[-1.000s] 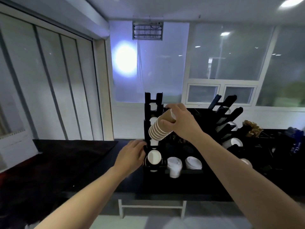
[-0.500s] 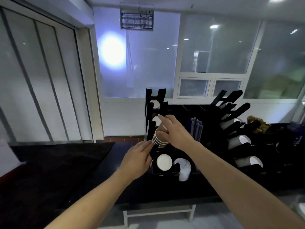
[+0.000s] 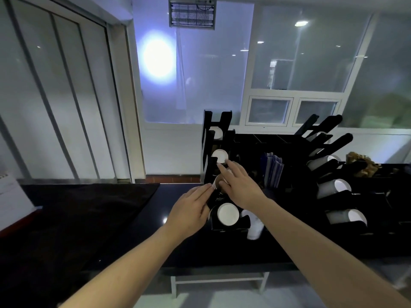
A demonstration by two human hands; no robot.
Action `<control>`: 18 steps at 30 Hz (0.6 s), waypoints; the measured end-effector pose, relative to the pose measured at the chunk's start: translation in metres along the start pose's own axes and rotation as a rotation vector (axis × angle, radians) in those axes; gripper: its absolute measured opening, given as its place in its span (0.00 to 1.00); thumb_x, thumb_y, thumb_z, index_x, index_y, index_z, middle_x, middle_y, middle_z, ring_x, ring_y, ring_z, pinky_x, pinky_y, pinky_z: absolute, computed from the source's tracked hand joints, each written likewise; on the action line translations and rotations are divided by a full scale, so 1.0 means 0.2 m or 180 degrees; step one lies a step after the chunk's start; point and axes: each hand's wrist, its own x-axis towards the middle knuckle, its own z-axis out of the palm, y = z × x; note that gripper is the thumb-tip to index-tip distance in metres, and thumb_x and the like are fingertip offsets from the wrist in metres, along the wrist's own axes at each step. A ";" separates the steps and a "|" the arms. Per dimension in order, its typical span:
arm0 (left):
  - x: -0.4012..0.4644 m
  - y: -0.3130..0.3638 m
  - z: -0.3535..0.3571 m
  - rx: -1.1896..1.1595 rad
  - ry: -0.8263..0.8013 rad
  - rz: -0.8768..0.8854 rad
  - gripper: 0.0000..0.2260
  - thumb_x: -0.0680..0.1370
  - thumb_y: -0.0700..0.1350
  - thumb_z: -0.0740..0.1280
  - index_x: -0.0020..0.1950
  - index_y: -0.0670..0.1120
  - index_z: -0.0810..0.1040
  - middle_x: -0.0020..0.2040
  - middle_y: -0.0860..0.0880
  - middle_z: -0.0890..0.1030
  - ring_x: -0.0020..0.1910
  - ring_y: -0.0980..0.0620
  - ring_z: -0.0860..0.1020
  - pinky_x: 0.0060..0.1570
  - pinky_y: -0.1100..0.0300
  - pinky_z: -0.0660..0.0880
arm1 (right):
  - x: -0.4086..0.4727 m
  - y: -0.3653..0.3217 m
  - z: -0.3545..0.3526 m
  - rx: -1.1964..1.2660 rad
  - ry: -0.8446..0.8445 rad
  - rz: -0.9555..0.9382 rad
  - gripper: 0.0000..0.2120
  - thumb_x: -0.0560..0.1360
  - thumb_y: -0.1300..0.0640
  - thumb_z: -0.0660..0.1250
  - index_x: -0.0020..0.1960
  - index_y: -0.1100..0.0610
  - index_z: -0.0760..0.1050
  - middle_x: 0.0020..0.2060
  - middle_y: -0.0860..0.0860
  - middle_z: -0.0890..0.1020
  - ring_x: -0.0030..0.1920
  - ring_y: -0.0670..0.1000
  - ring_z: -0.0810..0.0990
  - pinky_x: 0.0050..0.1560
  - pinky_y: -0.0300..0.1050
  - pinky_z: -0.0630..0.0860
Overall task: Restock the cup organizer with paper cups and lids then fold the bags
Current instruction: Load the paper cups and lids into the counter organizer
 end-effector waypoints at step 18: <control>-0.02 0.24 -0.01 0.0445 0.0296 0.0217 0.17 0.81 0.50 0.57 0.64 0.50 0.81 0.69 0.52 0.77 0.72 0.51 0.70 0.73 0.54 0.58 | -0.18 0.08 -0.13 0.0103 0.0864 -0.0208 0.13 0.83 0.52 0.59 0.58 0.54 0.81 0.58 0.51 0.83 0.60 0.54 0.80 0.65 0.56 0.72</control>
